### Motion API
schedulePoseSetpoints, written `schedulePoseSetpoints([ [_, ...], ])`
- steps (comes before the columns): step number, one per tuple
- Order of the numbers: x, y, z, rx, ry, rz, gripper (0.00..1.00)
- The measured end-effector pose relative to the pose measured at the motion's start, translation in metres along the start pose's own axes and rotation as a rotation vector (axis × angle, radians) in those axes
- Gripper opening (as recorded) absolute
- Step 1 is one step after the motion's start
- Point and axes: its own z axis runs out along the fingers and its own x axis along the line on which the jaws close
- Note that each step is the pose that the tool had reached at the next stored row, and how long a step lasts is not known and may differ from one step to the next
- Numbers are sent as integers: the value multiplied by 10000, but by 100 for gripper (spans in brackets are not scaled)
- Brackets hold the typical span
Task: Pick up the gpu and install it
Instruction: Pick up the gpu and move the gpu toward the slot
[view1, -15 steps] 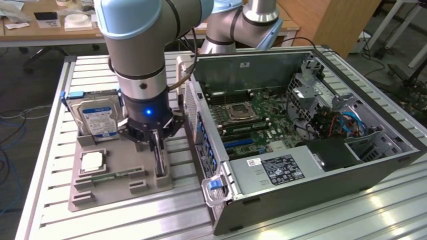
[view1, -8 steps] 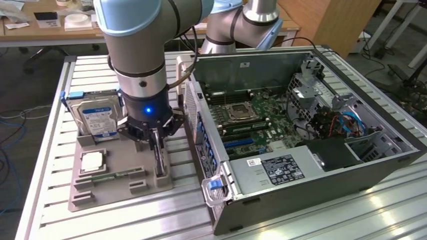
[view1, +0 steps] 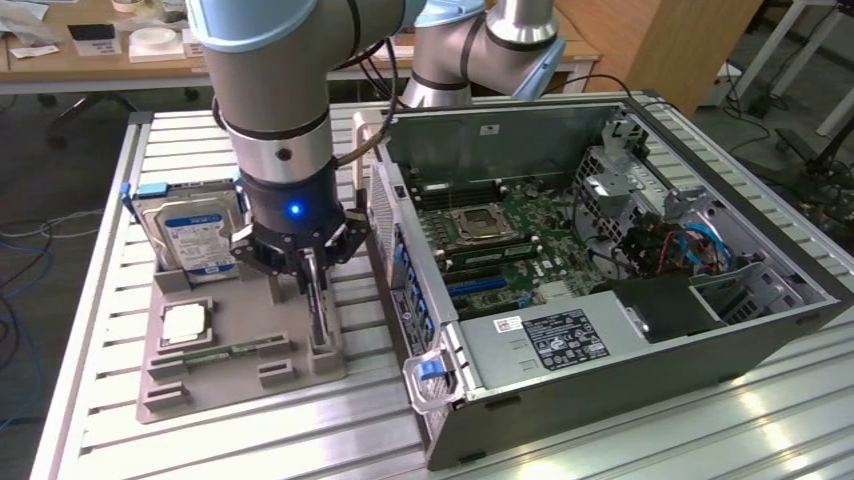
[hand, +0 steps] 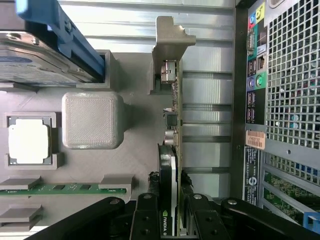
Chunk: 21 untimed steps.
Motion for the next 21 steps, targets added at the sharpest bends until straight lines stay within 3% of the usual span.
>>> schedulePoseSetpoints([
  [21, -31, 26, -755, -8, -51, -2, 27],
])
